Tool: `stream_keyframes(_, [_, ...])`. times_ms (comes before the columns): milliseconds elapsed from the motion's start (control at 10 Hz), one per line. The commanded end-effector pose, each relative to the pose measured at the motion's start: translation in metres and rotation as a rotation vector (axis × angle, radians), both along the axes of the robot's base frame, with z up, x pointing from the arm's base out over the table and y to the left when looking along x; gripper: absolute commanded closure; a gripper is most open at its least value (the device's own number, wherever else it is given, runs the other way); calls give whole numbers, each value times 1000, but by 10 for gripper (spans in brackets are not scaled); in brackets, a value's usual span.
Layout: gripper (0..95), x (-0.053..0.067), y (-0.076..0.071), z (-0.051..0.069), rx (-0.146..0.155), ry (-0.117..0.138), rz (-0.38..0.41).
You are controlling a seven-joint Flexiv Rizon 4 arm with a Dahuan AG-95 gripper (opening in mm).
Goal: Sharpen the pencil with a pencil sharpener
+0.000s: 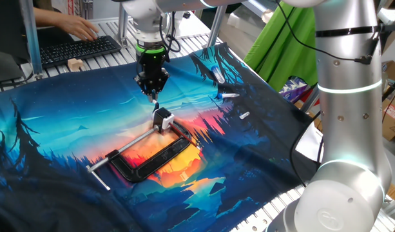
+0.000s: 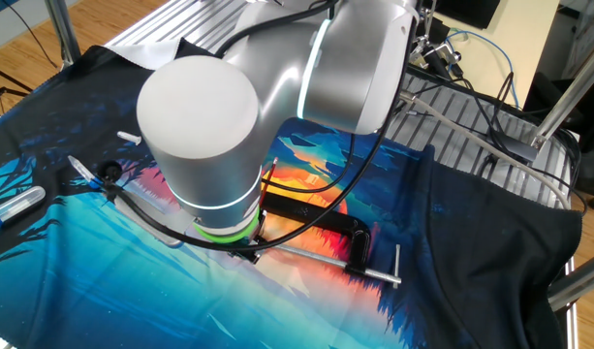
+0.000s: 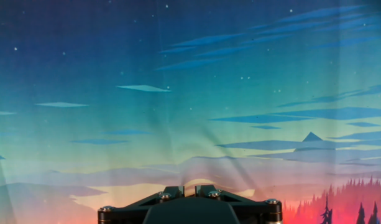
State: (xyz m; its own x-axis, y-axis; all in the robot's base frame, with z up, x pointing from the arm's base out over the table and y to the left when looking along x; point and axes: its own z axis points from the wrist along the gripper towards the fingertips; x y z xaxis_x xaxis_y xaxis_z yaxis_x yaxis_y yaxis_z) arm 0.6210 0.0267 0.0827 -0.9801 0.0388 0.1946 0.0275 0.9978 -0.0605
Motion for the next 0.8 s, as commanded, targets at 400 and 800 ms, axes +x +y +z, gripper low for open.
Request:
stream_keyframes(400, [950, 0, 0, 1, 2, -7, 2])
stream_keyframes(800, [570, 0, 0, 1, -24, -14, -37])
